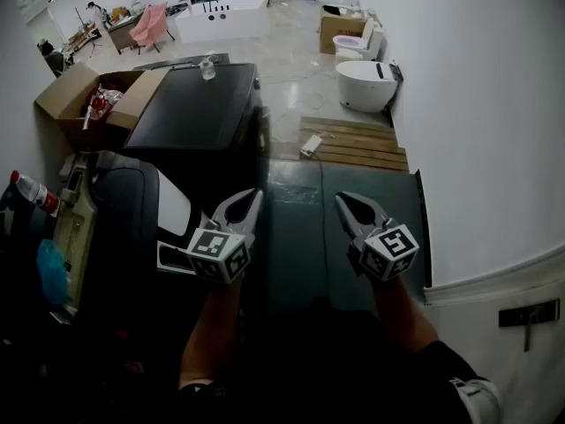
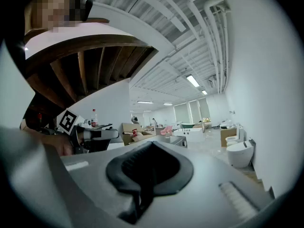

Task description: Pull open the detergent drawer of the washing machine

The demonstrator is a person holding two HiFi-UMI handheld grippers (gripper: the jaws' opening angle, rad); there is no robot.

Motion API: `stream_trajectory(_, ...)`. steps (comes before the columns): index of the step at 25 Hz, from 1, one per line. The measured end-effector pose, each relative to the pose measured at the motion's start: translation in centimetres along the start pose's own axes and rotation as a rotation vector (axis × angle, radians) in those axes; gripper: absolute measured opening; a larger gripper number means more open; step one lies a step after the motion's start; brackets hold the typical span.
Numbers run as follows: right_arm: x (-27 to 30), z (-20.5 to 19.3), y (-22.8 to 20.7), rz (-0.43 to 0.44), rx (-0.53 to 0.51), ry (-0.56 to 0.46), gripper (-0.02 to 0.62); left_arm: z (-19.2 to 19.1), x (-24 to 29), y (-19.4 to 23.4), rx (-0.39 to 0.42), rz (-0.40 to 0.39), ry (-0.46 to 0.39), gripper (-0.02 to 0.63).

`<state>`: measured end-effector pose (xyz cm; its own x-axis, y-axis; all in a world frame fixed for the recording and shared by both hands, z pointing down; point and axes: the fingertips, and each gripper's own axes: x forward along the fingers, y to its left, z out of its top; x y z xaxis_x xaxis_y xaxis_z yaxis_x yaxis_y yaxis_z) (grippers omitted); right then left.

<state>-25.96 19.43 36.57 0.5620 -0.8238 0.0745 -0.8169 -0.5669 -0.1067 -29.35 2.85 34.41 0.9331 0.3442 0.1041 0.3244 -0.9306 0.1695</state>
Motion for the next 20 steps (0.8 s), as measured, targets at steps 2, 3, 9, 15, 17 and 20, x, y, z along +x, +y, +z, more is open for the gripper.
stream_trajectory(2,0.2,0.5,0.1,0.012,0.018,0.009,0.002,-0.1,0.5,0.3,0.002,0.029,-0.002,0.009)
stream_trajectory(3,0.3,0.5,-0.1,0.016,0.022,0.014,0.002,0.0,0.7,0.4,0.007,0.041,-0.005,0.009)
stream_trajectory(9,0.3,0.2,-2.0,0.016,0.020,0.026,0.002,-0.4,2.4,0.2,0.061,0.072,-0.011,0.009)
stream_trajectory(15,-0.3,-0.5,-3.7,0.018,0.115,0.056,0.002,-1.1,3.5,0.4,0.040,0.126,0.001,0.011)
stream_trajectory(17,-0.7,-0.9,-4.1,0.020,0.109,0.064,0.002,-1.4,3.9,0.5,0.030,0.137,0.004,0.011)
stream_trajectory(20,-0.9,-1.6,-5.1,0.022,0.088,0.083,0.003,-2.0,5.0,0.0,0.020,0.138,0.019,0.011)
